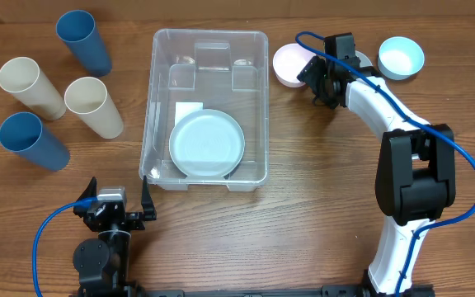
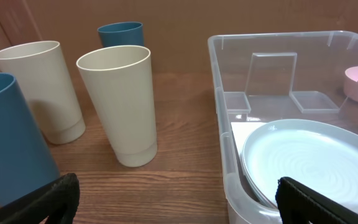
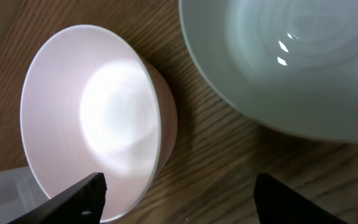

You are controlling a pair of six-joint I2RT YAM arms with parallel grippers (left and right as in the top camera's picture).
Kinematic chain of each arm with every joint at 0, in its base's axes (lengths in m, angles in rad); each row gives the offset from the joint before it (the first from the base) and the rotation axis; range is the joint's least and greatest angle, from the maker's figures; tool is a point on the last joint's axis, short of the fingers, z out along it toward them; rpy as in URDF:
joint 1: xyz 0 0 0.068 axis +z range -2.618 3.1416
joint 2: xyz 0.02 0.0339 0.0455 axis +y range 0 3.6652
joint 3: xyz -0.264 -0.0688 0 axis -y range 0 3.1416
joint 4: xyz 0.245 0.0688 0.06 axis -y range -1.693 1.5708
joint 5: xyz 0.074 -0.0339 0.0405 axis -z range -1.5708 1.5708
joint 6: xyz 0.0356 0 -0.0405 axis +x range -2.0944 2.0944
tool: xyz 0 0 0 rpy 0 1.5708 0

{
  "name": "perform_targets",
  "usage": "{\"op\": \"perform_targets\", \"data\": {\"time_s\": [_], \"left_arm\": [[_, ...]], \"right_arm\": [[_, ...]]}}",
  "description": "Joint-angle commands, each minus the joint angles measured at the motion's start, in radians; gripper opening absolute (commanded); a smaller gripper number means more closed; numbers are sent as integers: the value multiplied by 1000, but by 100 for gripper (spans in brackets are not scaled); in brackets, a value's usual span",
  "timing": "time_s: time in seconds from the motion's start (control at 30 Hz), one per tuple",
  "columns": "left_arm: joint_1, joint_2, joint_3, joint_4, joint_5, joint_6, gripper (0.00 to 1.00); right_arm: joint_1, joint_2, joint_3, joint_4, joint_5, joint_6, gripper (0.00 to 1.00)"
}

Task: Pack container
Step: 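Move the right gripper to the pink bowl and grasp its rim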

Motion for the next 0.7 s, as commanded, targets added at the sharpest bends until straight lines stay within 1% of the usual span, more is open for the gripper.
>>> {"op": "perform_targets", "data": {"time_s": [0.0,0.23,0.27,0.43,0.5,0.6,0.67], "left_arm": [[6,-10,-3,0,-3,12,100],[6,-10,-3,0,-3,12,100],[6,-10,-3,0,-3,12,100],[6,-10,-3,0,-3,12,100],[6,-10,-3,0,-3,12,100],[6,-10,-3,0,-3,12,100],[6,-10,-3,0,-3,12,100]], "right_arm": [[6,2,8,73,-35,-5,77],[11,81,8,111,-51,2,71],[11,93,8,117,-54,3,66],[11,103,8,116,-55,2,32],[11,103,8,91,-54,1,18],[11,102,25,23,-53,-6,6],[10,87,50,-43,-53,-15,4]]}}
